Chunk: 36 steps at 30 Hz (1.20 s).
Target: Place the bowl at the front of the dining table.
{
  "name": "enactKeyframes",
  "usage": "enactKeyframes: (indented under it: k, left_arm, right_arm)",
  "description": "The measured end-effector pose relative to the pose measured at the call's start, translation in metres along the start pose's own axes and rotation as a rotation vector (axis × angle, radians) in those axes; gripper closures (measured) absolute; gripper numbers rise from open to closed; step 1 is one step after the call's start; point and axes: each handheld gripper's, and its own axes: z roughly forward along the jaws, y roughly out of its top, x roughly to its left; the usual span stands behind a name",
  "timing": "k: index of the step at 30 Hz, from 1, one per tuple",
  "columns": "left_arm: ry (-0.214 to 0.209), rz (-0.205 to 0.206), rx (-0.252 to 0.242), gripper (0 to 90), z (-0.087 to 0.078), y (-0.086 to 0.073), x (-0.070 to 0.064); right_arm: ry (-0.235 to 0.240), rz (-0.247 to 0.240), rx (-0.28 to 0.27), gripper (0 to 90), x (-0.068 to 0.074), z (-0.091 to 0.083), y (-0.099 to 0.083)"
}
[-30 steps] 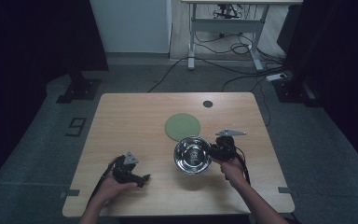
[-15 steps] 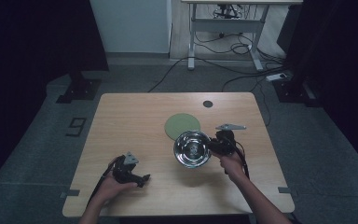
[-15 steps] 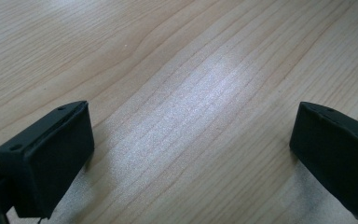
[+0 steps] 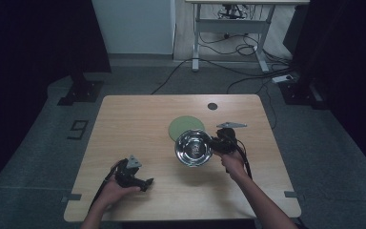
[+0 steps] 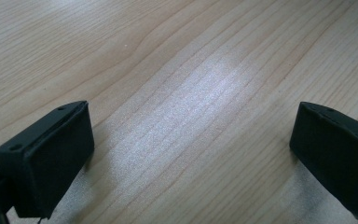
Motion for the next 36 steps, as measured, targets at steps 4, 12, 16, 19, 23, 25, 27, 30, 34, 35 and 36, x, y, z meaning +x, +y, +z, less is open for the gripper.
enactKeyframes:
  k: [4, 12, 16, 19, 23, 25, 27, 30, 34, 35, 36]
  left_arm:
    - [0.000, 0.000, 0.000, 0.0, 0.000, 0.000, 0.000]
    - [0.000, 0.000, 0.000, 0.0, 0.000, 0.000, 0.000]
    - [0.001, 0.001, 0.000, 0.0, 0.000, 0.000, 0.000]
    - [0.000, 0.000, 0.000, 0.0, 0.000, 0.000, 0.000]
    - [0.000, 0.000, 0.000, 0.0, 0.000, 0.000, 0.000]
    - [0.000, 0.000, 0.000, 0.0, 0.000, 0.000, 0.000]
    - [0.000, 0.000, 0.000, 0.0, 0.000, 0.000, 0.000]
    - [0.000, 0.000, 0.000, 0.0, 0.000, 0.000, 0.000]
    - [0.000, 0.000, 0.000, 0.0, 0.000, 0.000, 0.000]
    - [0.000, 0.000, 0.000, 0.0, 0.000, 0.000, 0.000]
    - [0.000, 0.000, 0.000, 0.0, 0.000, 0.000, 0.000]
  right_arm:
    - [-0.002, 0.004, -0.001, 83.7, -0.001, 0.004, 0.003]
    - [-0.015, 0.015, -0.006, 83.7, -0.005, 0.010, 0.009]
    - [-0.019, 0.023, -0.006, 83.7, -0.008, 0.014, 0.011]
    - [-0.022, 0.028, -0.006, 83.7, -0.009, 0.018, 0.014]
    - [-0.027, 0.028, -0.007, 83.7, -0.010, 0.023, 0.018]
    - [-0.026, 0.033, -0.012, 83.7, -0.011, 0.026, 0.019]
    - [-0.031, 0.032, -0.007, 83.7, -0.011, 0.029, 0.020]
    - [-0.033, 0.037, -0.004, 83.7, -0.012, 0.034, 0.021]
    - [-0.034, 0.041, -0.003, 83.7, -0.012, 0.040, 0.024]
    - [-0.036, 0.043, -0.004, 83.7, -0.013, 0.041, 0.025]
    - [-0.035, 0.046, -0.005, 83.7, -0.013, 0.042, 0.026]
